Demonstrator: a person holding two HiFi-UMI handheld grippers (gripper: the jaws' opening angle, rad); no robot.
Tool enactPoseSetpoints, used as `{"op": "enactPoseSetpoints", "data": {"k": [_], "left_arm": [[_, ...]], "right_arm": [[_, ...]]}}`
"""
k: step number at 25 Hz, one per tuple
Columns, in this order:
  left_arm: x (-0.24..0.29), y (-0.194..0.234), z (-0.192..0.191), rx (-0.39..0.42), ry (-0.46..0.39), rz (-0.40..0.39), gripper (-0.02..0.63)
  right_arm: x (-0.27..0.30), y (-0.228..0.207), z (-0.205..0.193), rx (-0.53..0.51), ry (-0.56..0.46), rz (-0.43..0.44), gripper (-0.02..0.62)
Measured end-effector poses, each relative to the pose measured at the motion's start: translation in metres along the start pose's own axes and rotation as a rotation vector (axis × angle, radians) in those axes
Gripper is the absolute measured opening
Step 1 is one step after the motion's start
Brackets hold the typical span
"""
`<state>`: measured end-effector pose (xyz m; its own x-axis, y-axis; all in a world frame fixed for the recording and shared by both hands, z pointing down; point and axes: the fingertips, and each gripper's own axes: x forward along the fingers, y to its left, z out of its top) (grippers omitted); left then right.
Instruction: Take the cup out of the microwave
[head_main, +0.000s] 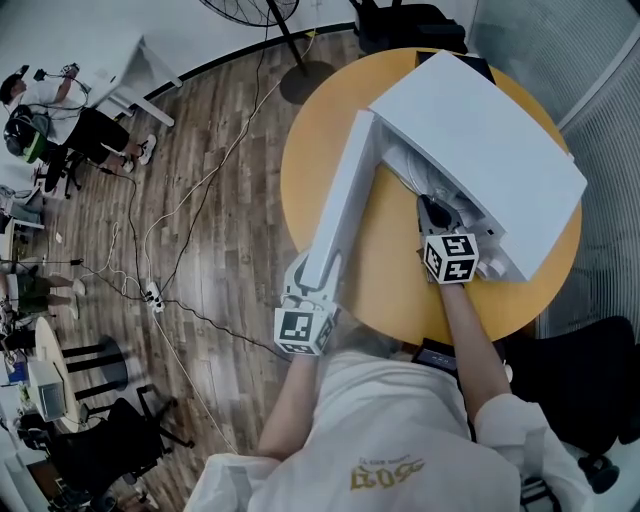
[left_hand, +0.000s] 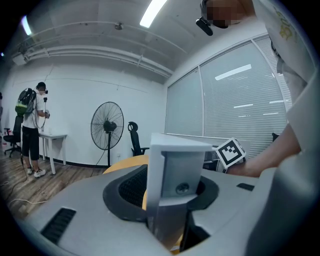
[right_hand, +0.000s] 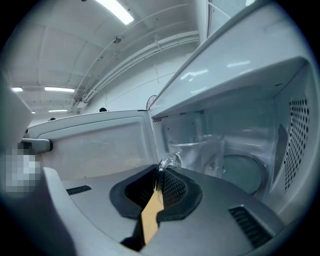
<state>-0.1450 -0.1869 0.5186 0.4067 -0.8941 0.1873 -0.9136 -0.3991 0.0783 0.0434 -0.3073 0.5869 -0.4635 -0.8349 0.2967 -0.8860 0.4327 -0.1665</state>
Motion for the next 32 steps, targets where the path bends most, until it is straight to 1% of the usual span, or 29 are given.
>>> {"op": "enactPoseSetpoints", "data": {"k": [9,17,21,28,32], "left_arm": [[0.0,0.001,0.0,-0.003,-0.002,-0.002,0.176],[-0.002,0.004,0.004,0.0,-0.006,-0.008,0.176],[-0.001,0.001,-0.001,0.001,-0.007,-0.011,0.176],[0.0,0.003,0.0,0.001,-0.014,-0.014,0.178],[0.0,0.003,0.0,0.002,-0.016,-0.017,0.178]], "right_arm": [[-0.017,0.019,-0.003,-0.007,0.002,0.065,0.02],[-0.034,0.045,-0.005,-0.013,0.007,0.173,0.02],[-0.042,0.054,-0.016,-0.012,0.016,0.221,0.02],[-0.051,0.084,-0.024,-0.007,0.028,0.361,0.02],[-0.053,0.095,-0.032,-0.013,0.055,0.401,0.02]]}}
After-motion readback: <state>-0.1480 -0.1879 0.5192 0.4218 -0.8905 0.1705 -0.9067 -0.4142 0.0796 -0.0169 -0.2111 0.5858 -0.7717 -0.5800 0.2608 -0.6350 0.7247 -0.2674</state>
